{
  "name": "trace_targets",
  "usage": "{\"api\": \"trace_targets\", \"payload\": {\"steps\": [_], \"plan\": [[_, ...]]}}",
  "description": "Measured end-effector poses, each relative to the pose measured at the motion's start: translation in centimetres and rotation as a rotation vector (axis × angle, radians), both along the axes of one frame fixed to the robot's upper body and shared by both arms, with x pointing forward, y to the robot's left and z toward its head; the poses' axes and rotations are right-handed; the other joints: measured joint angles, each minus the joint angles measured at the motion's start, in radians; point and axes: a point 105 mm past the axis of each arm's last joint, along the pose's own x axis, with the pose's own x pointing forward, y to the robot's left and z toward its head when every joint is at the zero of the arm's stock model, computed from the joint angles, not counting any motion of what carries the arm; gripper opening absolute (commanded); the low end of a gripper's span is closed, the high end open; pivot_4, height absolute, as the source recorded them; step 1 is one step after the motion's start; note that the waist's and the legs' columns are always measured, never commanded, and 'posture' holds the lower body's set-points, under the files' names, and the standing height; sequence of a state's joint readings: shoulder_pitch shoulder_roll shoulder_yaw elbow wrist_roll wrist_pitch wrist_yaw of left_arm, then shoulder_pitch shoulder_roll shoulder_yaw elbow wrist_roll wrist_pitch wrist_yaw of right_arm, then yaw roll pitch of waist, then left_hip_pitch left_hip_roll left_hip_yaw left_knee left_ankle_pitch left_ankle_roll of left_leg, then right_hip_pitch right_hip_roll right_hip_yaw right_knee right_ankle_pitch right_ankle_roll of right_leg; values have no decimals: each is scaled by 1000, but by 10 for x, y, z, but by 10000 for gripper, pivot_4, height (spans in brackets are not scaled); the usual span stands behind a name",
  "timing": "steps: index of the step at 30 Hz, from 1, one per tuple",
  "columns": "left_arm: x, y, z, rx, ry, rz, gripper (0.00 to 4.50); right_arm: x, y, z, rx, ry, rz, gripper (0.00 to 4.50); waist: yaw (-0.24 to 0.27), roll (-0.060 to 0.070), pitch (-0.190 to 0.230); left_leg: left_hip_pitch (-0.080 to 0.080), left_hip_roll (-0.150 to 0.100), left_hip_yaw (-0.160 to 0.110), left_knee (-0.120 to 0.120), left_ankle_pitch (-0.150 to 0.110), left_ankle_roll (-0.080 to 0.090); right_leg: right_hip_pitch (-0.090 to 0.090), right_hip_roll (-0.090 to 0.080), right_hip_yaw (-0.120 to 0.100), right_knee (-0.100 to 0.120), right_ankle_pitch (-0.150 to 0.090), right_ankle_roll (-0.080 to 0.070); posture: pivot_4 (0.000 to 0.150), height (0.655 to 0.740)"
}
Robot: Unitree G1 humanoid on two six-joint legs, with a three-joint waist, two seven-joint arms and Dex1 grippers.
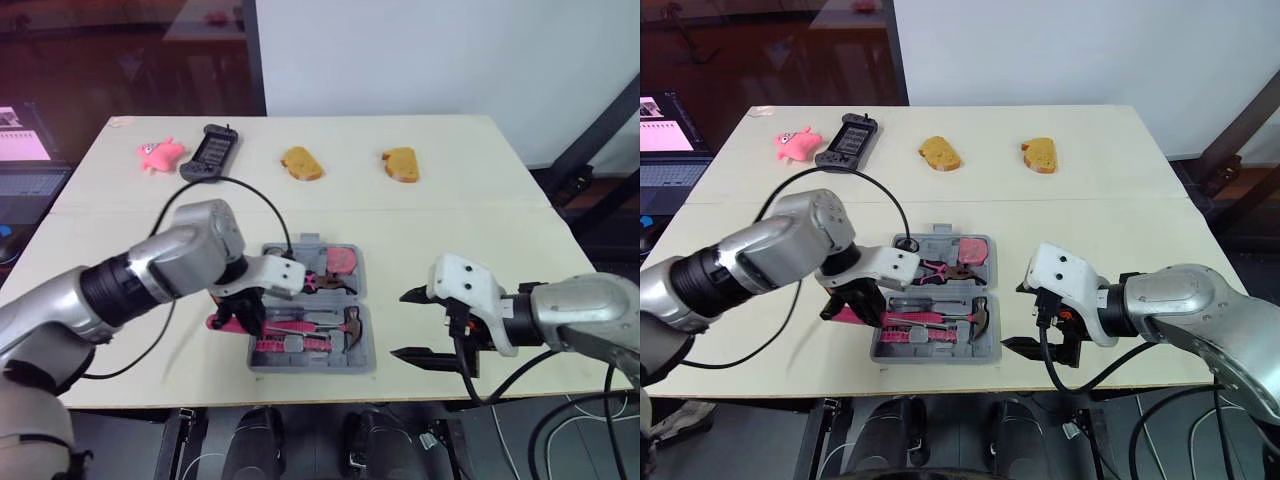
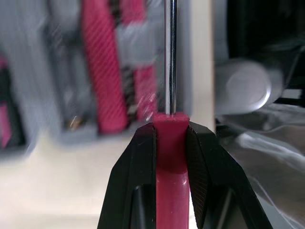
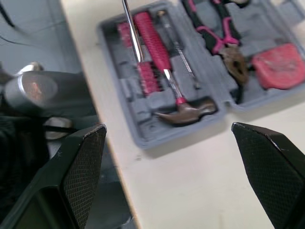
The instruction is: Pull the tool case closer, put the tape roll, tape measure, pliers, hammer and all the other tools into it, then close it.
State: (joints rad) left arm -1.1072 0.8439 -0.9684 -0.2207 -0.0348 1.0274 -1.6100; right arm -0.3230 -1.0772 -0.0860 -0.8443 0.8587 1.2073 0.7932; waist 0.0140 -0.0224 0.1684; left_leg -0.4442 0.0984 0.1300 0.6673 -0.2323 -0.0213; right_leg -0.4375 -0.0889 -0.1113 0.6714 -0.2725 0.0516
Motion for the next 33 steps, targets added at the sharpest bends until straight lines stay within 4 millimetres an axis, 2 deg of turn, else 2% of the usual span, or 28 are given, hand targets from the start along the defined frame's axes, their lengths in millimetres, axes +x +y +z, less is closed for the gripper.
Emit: {"api": "trace_targets", "payload": {"steps": [5,11,15,27,33], "plan": [[0,-8,-4,12,0,50,3605,-13,5,-2,5,66,64,45000,-1,0,0,1,0,0,0,0,0,0,0,0,0,0,0,1500,7188],[-5,-19,-19,24,8,73,3605,-19,-4,-6,-43,102,79,45000,2,0,0,1,0,-1,1,0,0,2,0,0,0,0,0,1500,7188],[-13,-30,-36,28,36,65,3605,-17,-11,-9,-68,110,63,45000,0,0,0,1,0,-2,1,0,0,2,1,0,0,0,0,1500,7188],[-11,-43,-57,59,3,92,3605,-17,-12,-11,-72,107,59,45000,2,0,0,1,0,-2,2,0,0,3,0,0,0,0,0,1500,7188],[-13,-45,-59,58,1,119,3605,-17,-14,-13,-85,110,42,45000,0,0,0,1,0,-2,2,0,0,3,0,0,0,0,0,1500,7188]]}}
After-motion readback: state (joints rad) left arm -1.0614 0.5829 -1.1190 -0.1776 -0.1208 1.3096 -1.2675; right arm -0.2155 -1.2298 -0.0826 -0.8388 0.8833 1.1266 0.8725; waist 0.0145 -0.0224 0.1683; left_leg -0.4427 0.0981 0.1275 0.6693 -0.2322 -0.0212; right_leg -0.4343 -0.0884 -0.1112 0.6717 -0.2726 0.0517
